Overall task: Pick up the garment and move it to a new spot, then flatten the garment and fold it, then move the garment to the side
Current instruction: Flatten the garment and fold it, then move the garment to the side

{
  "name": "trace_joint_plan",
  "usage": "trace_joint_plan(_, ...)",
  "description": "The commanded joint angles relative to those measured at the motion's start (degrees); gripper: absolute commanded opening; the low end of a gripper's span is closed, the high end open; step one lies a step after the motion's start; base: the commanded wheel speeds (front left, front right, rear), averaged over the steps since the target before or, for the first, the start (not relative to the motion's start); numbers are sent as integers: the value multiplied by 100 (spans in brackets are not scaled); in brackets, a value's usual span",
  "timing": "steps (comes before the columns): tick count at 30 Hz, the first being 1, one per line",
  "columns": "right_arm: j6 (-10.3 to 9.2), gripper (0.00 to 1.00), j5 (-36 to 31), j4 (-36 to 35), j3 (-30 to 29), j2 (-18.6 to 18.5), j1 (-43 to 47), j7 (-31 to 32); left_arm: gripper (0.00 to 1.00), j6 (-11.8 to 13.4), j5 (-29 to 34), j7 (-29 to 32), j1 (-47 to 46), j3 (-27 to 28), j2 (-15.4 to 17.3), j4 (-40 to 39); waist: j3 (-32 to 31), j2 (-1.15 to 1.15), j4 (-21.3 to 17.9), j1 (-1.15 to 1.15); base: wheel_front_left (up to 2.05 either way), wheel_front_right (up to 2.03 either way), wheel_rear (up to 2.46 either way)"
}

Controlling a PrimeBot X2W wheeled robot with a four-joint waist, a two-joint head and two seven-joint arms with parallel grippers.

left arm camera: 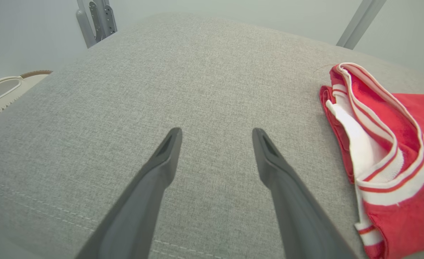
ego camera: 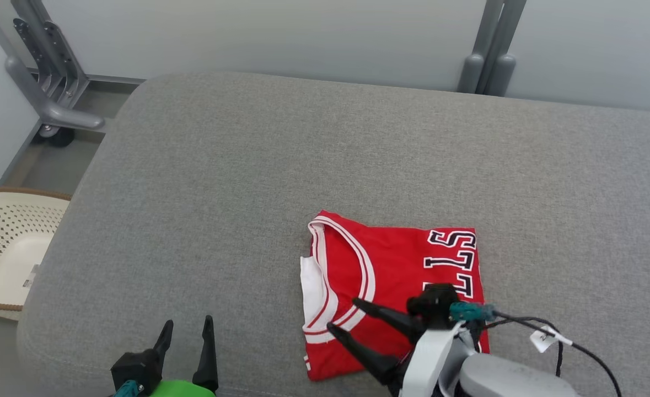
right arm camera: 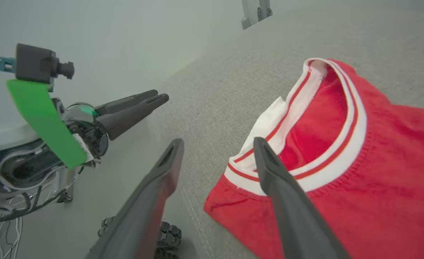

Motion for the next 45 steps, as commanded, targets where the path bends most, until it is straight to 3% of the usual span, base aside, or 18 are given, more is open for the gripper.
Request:
trace_joint_plan(1, -5, 100, 249, -119, -95, -157, -66, -43, 100, 30, -6, 1, 37, 6, 16, -14, -9, 0, -100, 0, 0, 0, 0)
trace_joint_plan(5, -7, 100, -113, 243, -1225, -360, 37, -41, 100, 37, 14, 1, 47, 5, 17, -28, -15, 0, -207, 0, 0, 0, 0)
trace_joint_plan(12, -4, 100, -1062, 1431, -2854, 34, 463, -44, 100, 39, 91, 2, -28, -39, 17, -83, 13, 0, -201, 0, 0, 0, 0)
trace_joint_plan(24, -4, 100, -1800, 2606, -3980, 606, 766, -45, 100, 63, 112, 2, -54, -134, 17, -184, 133, 0, -5, 0, 0, 0, 0)
trace_joint_plan(31, -1, 100, -1422, 2957, -3551, 976, 761, 81, 100, 62, 135, 2, -104, -138, 17, -212, 180, 0, 48, 0, 0, 0, 0)
trace_joint_plan(32, 0, 63, -1356, 2972, -3466, 955, 731, 99, 100, 54, 134, 2, -127, -151, 17, -228, 179, 0, 46, 0, 0, 0, 0)
trace_joint_plan(33, -1, 7, -1334, 2995, -3402, 905, 671, 84, 100, 49, 131, 2, -145, -163, 17, -248, 174, 0, 41, 0, 0, 0, 0)
trace_joint_plan(34, -2, 0, -1335, 3012, -3373, 847, 601, 66, 100, 44, 137, 2, -152, -172, 17, -269, 164, 0, 27, 0, 0, 0, 0)
trace_joint_plan(39, -11, 0, -1332, 3141, -3560, 604, 241, -31, 100, 85, 225, 2, -138, -167, 15, -383, 58, 0, -225, 0, 0, 0, 0)
trace_joint_plan(45, -9, 0, -1471, 3053, -3903, 625, 56, -47, 100, 63, 339, 2, -196, -120, 16, -538, 0, 0, -1094, 0, 0, 0, 0)
